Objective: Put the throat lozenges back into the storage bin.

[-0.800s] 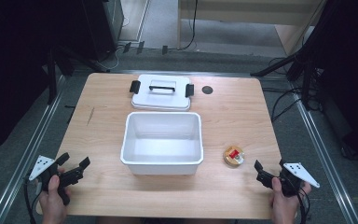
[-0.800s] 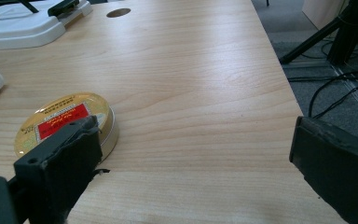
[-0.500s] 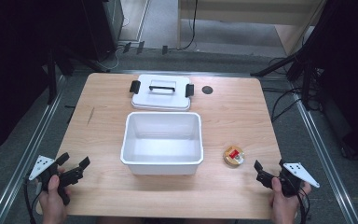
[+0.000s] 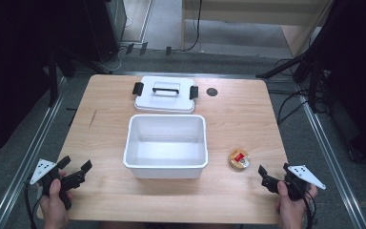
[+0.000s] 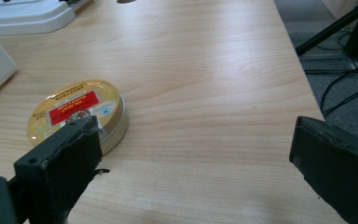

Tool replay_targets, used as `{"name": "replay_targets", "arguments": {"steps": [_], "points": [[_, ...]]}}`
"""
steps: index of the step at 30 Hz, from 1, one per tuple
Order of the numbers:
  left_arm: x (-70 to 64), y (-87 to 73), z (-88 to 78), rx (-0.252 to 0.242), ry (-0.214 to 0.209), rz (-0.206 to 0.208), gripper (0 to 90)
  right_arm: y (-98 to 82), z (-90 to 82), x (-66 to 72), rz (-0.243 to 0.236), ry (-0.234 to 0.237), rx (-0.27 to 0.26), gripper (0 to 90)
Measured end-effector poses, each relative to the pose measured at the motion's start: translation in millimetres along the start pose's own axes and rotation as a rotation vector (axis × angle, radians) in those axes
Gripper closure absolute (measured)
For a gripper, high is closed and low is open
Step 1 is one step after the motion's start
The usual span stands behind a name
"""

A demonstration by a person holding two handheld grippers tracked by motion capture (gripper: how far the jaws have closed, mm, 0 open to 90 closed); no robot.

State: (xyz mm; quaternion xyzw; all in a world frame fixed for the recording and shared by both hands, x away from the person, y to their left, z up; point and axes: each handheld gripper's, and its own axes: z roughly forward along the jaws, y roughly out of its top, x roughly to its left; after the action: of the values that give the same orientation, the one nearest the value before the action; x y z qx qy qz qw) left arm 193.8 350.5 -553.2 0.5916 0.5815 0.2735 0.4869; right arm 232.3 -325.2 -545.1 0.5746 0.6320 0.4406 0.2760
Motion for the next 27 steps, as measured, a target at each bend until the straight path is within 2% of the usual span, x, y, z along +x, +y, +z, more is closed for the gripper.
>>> {"name": "replay_targets", "arguments": {"steps": [2,8,16,23,27], "points": [[0.3,-0.2,-0.4,-0.006,-0.001,-0.004,7.6,0.6,0.2,0.0,0.008,0.01,0.014,2.1],[0.0,-0.3,-0.7,-0.009,0.0,-0.004,7.6,2.6,1.6,2.6,-0.011,0.019,0.06,2.1],[-0.2,-0.4,-1.1,-0.009,-0.001,0.005,7.7,12.1,-2.6,6.8,-0.075,0.015,0.127,2.2],[-0.5,-0.5,-1.0,-0.013,0.001,0.005,7.7,24.4,-2.6,10.0,-0.132,0.021,0.221,2.3],[-0.2,-0.5,-1.0,-0.011,0.0,0.006,7.7,35.5,0.5,13.3,-0.164,0.021,0.301,2.2]]}}
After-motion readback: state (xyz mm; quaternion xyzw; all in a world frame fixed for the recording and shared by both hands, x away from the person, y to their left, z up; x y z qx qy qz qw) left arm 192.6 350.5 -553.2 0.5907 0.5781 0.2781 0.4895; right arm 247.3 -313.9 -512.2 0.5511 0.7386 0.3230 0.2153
